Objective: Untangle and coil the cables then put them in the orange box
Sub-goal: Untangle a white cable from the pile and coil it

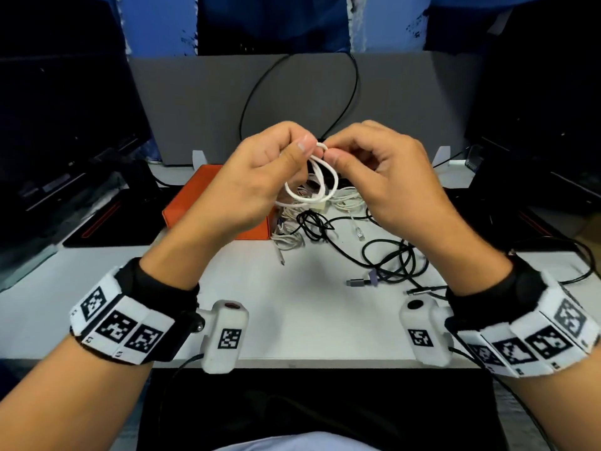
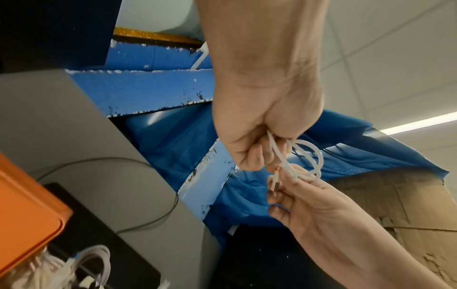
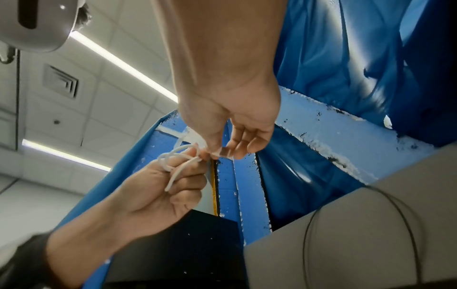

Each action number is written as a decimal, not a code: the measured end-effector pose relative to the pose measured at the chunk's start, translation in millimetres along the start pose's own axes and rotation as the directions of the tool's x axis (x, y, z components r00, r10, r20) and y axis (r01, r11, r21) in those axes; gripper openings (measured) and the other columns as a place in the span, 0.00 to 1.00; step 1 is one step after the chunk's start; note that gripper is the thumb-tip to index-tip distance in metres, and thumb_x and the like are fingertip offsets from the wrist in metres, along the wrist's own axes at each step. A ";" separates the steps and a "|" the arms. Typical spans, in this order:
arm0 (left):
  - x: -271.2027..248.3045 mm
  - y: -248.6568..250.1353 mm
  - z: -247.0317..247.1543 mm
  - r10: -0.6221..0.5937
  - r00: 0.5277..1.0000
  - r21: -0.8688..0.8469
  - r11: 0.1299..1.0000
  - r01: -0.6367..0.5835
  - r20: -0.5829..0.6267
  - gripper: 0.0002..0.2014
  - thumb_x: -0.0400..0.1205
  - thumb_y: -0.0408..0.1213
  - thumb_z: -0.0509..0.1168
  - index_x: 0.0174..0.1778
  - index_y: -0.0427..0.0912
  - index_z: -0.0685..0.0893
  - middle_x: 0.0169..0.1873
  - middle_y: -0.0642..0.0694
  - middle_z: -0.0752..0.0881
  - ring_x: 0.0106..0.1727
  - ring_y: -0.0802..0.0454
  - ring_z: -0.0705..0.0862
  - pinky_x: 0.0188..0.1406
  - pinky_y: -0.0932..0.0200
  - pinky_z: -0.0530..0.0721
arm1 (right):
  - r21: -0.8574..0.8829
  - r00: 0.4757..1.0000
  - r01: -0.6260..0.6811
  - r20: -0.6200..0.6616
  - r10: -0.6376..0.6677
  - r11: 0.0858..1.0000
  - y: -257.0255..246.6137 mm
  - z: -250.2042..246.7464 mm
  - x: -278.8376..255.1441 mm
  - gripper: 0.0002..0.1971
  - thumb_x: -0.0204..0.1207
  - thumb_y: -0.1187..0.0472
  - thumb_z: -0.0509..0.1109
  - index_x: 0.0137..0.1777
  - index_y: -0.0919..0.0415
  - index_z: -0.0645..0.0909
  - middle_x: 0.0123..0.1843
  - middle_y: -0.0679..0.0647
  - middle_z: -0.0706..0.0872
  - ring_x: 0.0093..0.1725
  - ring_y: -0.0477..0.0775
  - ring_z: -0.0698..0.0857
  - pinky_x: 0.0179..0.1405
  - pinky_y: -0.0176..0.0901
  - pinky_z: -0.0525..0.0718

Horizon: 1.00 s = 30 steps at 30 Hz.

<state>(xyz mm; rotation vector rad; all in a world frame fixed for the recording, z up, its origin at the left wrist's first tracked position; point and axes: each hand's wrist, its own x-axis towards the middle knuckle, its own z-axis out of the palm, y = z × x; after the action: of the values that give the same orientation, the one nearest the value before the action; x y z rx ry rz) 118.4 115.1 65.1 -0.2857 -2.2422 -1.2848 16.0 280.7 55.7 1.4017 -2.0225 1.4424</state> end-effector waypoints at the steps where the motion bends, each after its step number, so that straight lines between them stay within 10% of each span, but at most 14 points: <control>1: -0.1 -0.6 5.6 0.000 1.000 -0.039 0.999 -0.001 -0.011 0.11 0.94 0.39 0.54 0.51 0.40 0.78 0.28 0.40 0.69 0.29 0.49 0.67 0.30 0.61 0.69 | 0.114 0.999 -0.041 0.003 0.041 0.993 -1.0 1.3 -0.1 0.06 0.85 0.58 0.73 0.53 0.56 0.91 0.45 0.54 0.91 0.44 0.54 0.89 0.48 0.50 0.89; 6: 0.5 -0.9 12.2 -0.006 0.999 -0.119 0.993 0.001 -0.039 0.05 0.94 0.39 0.54 0.59 0.40 0.70 0.25 0.51 0.72 0.26 0.53 0.71 0.30 0.60 0.72 | 0.572 0.925 -0.376 0.195 0.325 0.729 -4.0 12.7 -2.4 0.03 0.85 0.66 0.71 0.52 0.61 0.87 0.41 0.58 0.92 0.40 0.52 0.89 0.41 0.42 0.86; 10: -3.0 -3.2 11.5 0.184 0.975 0.399 0.909 -0.120 -0.127 0.05 0.91 0.42 0.62 0.58 0.47 0.73 0.26 0.47 0.81 0.28 0.49 0.78 0.30 0.53 0.76 | 0.657 0.840 -0.538 0.366 0.400 0.528 0.8 16.5 -3.6 0.04 0.85 0.64 0.70 0.53 0.60 0.86 0.44 0.53 0.93 0.44 0.50 0.91 0.53 0.44 0.85; 14: -4.2 -10.7 12.9 0.287 0.939 0.542 0.828 -0.145 -0.187 0.09 0.91 0.45 0.62 0.57 0.42 0.80 0.32 0.52 0.85 0.33 0.53 0.84 0.32 0.55 0.80 | 0.694 0.786 -0.606 0.444 0.430 0.389 -3.3 18.1 -4.3 0.08 0.86 0.63 0.67 0.59 0.62 0.87 0.49 0.56 0.93 0.45 0.48 0.92 0.43 0.36 0.90; 17: -3.1 -19.3 10.2 0.350 0.912 0.639 0.756 -0.141 -0.212 0.13 0.91 0.47 0.62 0.55 0.40 0.83 0.35 0.51 0.87 0.33 0.51 0.84 0.32 0.49 0.82 | 0.672 0.728 -0.671 0.517 0.451 0.313 -4.5 14.2 -3.3 0.18 0.87 0.47 0.65 0.61 0.61 0.87 0.52 0.56 0.92 0.48 0.51 0.92 0.54 0.43 0.89; 24: 0.2 -20.1 5.9 0.277 0.934 0.571 0.814 -0.104 -0.225 0.11 0.91 0.44 0.62 0.51 0.41 0.82 0.28 0.59 0.81 0.31 0.57 0.80 0.31 0.69 0.73 | 0.629 0.773 -0.634 0.517 0.368 0.449 -9.4 15.7 -6.7 0.08 0.85 0.53 0.69 0.46 0.55 0.82 0.41 0.45 0.86 0.43 0.44 0.85 0.53 0.44 0.75; 30: 0.9 -15.7 2.1 0.188 0.971 0.547 0.833 -0.079 -0.146 0.10 0.91 0.47 0.61 0.52 0.45 0.81 0.30 0.50 0.85 0.33 0.52 0.82 0.30 0.58 0.76 | 0.535 0.874 -0.481 0.355 0.332 0.695 -12.3 21.8 -8.3 0.06 0.81 0.62 0.76 0.53 0.58 0.83 0.41 0.44 0.90 0.43 0.39 0.87 0.45 0.36 0.79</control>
<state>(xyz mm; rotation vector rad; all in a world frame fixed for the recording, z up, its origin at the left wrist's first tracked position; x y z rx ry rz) 110.2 108.6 53.2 -0.0953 -2.2568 -0.5373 36.4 266.4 46.9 1.4387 -2.2195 2.4130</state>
